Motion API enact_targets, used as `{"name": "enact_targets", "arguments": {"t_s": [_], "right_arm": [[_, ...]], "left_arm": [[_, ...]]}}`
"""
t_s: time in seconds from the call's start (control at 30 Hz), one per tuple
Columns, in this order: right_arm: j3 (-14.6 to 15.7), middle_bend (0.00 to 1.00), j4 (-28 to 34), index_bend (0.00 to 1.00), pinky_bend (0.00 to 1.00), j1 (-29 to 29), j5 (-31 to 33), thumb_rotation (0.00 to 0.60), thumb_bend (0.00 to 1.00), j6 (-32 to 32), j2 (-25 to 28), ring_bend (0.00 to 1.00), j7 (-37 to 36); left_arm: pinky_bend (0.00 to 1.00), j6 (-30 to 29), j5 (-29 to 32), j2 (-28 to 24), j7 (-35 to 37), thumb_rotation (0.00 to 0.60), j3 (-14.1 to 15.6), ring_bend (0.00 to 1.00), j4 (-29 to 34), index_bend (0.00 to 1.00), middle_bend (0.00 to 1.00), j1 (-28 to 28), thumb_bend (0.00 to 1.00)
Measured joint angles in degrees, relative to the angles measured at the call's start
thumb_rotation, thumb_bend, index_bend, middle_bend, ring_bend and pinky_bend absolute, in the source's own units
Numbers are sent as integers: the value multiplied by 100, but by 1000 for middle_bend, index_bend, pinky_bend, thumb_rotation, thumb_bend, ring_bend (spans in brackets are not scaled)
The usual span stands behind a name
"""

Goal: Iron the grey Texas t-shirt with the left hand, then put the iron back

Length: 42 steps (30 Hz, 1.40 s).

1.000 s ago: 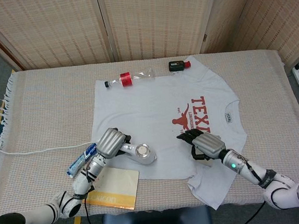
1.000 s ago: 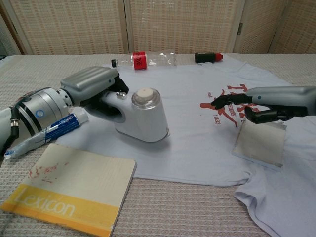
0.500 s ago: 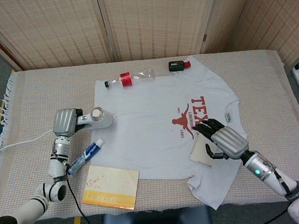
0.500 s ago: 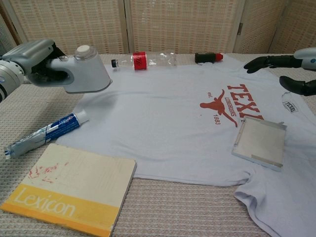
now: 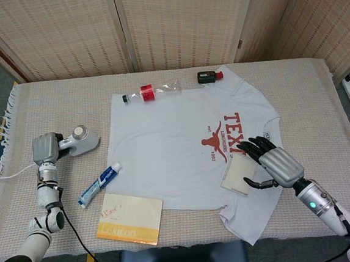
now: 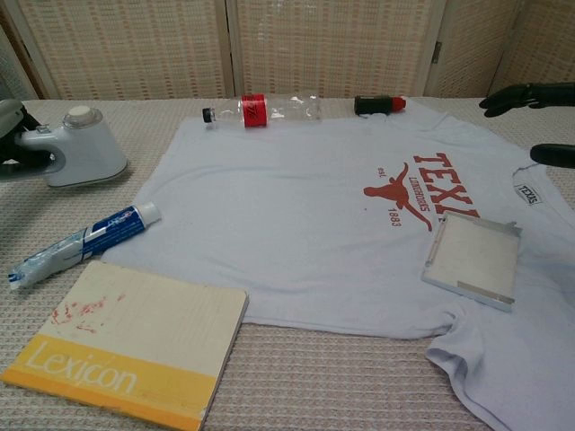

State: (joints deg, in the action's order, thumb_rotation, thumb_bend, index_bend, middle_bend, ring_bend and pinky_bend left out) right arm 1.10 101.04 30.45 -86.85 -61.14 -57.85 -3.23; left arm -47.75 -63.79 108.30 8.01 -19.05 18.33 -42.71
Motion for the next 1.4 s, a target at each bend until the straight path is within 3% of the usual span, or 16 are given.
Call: {"name": "enact_targets", "arguments": {"t_s": [0.07, 0.13, 0.2, 0.43, 0.63, 0.83, 1.0, 1.03, 1.1, 1.13, 1.17, 1.2, 1.27, 1.4], "right_arm": [[-3, 61, -6, 0, 0, -29, 2, 145, 223, -7, -16, 0, 0], [-7, 61, -12, 0, 0, -52, 2, 148, 200, -13, -25, 0, -4], [-16, 61, -12, 0, 0, -83, 2, 147, 185, -43, -26, 0, -11], [-46, 61, -26, 0, 0, -251, -26, 150, 146, -252, 54, 0, -118], [-73, 61, 2, 0, 0, -470, -24, 150, 41, -556, 261, 0, -153], [-66, 61, 32, 0, 0, -728, -17, 152, 0, -785, 444, 0, -142], [-62, 61, 13, 0, 0, -816, -44, 172, 0, -837, 474, 0, -173], [-58, 61, 7, 0, 0, -845, -44, 199, 0, -862, 485, 0, -157], [-51, 61, -2, 0, 0, -925, -26, 355, 12, -942, 502, 0, -64], [-53, 66, -12, 0, 1, -966, -11, 482, 42, -996, 499, 0, -1], [-56, 76, -33, 0, 11, -1026, 11, 555, 82, -1082, 484, 0, 103], [-59, 88, -56, 0, 23, -1078, 26, 590, 118, -1157, 464, 0, 189], [-61, 106, -129, 0, 42, -1222, 53, 600, 150, -1357, 384, 0, 345], [-35, 106, -261, 0, 40, -1545, 70, 598, 88, -1724, 228, 0, 422]], "left_arm": [[423, 146, 15, -1, -6, 600, 4, 264, -34, 267, 394, 31, 159], [238, 318, 27, -40, -23, 600, 9, 35, -17, 22, 99, 58, 70], [159, 470, 34, -143, -33, 600, 15, 0, 77, 0, 10, 99, 19], [83, 458, -65, -715, -11, 600, 103, 0, 934, 0, 0, 328, 0], [79, 15, -200, -1501, -134, 596, 221, 0, 2261, 0, 0, 716, 0], [73, -406, -211, -2388, -411, 495, 370, 0, 3682, 0, 0, 1208, 0], [82, -482, -109, -2685, -663, 459, 465, 0, 4077, 0, 0, 1412, 0], [98, -543, -103, -2706, -638, 489, 467, 3, 4127, 0, 9, 1447, 3], [134, -766, -92, -2754, -622, 560, 463, 41, 4270, 33, 64, 1538, 23], [164, -891, -93, -2774, -638, 598, 458, 90, 4344, 114, 141, 1584, 48], [192, -1083, -104, -2802, -648, 600, 451, 140, 4447, 204, 217, 1652, 67], [212, -1241, -123, -2824, -644, 600, 450, 170, 4524, 256, 265, 1708, 79], [269, -1640, -211, -2884, -614, 600, 461, 242, 4699, 340, 355, 1859, 108], [254, -2374, -572, -3069, -559, 600, 598, 232, 5049, 308, 337, 2214, 117]]}}
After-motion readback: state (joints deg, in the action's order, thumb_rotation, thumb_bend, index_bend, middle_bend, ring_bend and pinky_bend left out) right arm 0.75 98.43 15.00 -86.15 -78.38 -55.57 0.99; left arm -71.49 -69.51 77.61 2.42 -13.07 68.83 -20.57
